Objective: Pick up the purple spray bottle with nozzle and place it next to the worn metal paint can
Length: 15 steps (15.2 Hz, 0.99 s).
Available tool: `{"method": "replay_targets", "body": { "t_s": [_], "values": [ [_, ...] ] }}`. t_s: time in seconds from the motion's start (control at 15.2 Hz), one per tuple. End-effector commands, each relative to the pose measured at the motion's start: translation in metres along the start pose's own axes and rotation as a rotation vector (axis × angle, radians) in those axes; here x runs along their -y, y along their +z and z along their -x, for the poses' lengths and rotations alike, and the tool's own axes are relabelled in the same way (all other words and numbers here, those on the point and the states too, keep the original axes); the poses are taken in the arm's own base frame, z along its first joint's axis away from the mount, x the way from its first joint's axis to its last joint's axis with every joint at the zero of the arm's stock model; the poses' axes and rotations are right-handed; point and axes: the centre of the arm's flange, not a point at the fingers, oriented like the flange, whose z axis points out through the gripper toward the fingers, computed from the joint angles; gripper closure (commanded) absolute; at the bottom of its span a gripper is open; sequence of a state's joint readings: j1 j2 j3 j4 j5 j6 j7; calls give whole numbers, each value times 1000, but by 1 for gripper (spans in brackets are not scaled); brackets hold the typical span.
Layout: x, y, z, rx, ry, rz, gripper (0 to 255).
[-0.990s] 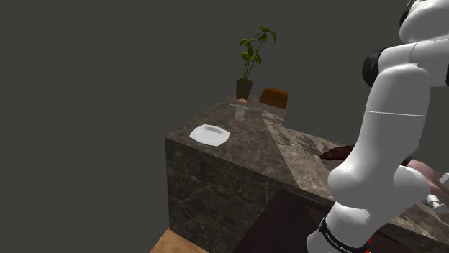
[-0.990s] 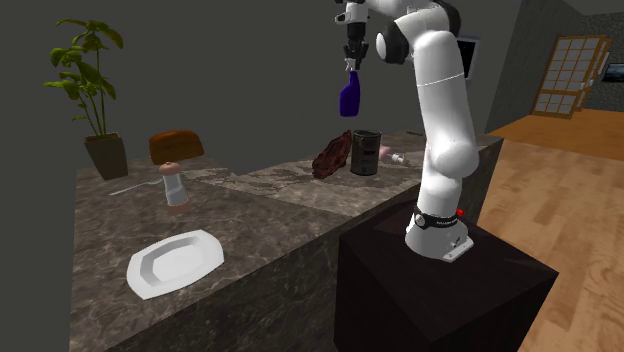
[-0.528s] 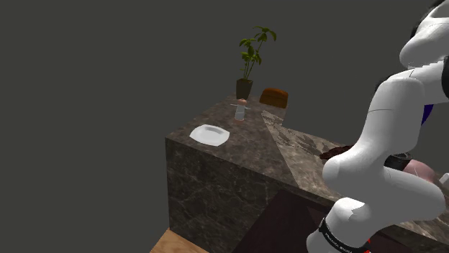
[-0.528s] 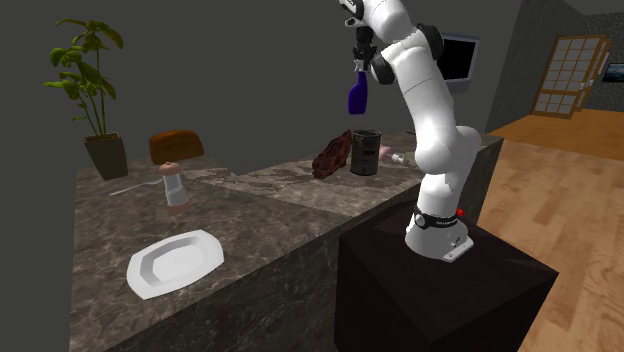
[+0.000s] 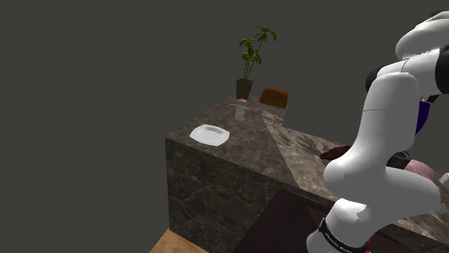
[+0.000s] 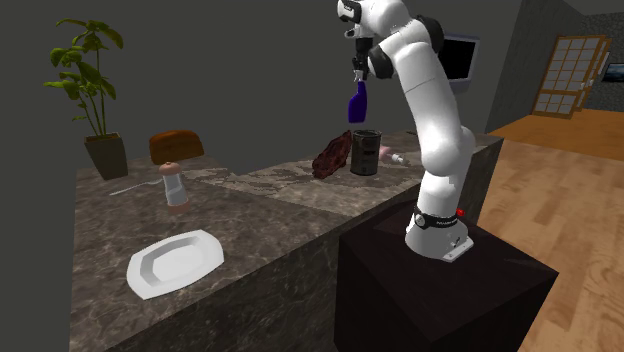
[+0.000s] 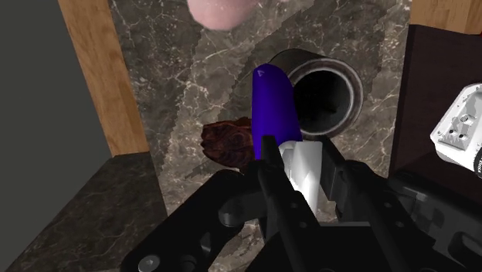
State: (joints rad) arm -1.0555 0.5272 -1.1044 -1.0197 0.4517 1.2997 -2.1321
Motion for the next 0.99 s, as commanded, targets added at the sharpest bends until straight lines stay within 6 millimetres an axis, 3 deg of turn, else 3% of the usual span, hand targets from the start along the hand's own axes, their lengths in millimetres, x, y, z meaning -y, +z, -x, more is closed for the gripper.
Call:
{"method": "replay_targets", "body": {
  "t_s": [0.0, 0.92],
  "values": [
    [0, 10, 0, 1, 0, 0, 255],
    [-2, 84, -2, 1, 0, 0, 255]
  ]
}}
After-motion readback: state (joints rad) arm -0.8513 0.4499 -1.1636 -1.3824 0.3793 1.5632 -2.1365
